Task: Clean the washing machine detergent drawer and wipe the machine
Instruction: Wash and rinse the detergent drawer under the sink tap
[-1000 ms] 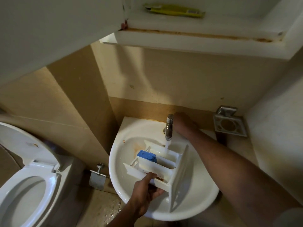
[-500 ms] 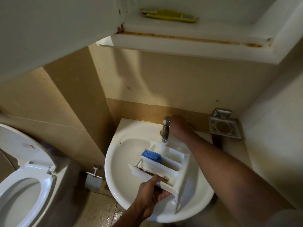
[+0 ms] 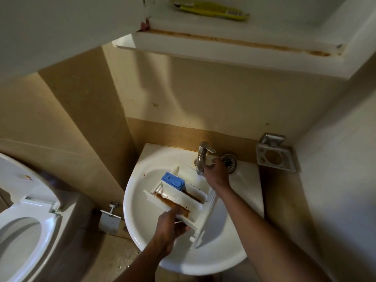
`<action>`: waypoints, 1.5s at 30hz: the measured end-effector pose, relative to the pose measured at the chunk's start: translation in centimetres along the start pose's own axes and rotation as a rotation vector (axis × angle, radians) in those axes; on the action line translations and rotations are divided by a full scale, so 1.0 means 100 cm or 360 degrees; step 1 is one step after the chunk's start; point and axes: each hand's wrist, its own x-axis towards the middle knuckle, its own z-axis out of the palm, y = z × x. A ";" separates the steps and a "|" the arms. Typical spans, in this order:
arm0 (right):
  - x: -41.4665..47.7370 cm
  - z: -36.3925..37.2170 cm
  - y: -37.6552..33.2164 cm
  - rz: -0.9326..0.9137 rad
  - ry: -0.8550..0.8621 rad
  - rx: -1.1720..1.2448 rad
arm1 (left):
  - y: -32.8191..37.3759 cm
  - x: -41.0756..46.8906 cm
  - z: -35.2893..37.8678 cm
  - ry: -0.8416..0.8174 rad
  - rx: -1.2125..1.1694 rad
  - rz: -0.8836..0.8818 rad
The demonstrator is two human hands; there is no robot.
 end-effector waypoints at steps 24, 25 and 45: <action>-0.075 -0.035 0.067 0.0523 -0.0352 -0.0088 | 0.111 0.057 0.006 -0.0759 0.1575 -0.0547; -0.076 -0.034 0.064 0.0540 -0.0324 -0.0110 | 0.115 0.058 0.009 -0.0773 0.1625 -0.0565; -0.141 0.037 0.078 0.1048 0.0382 0.1527 | 0.136 0.075 0.081 -0.0738 0.2954 0.0675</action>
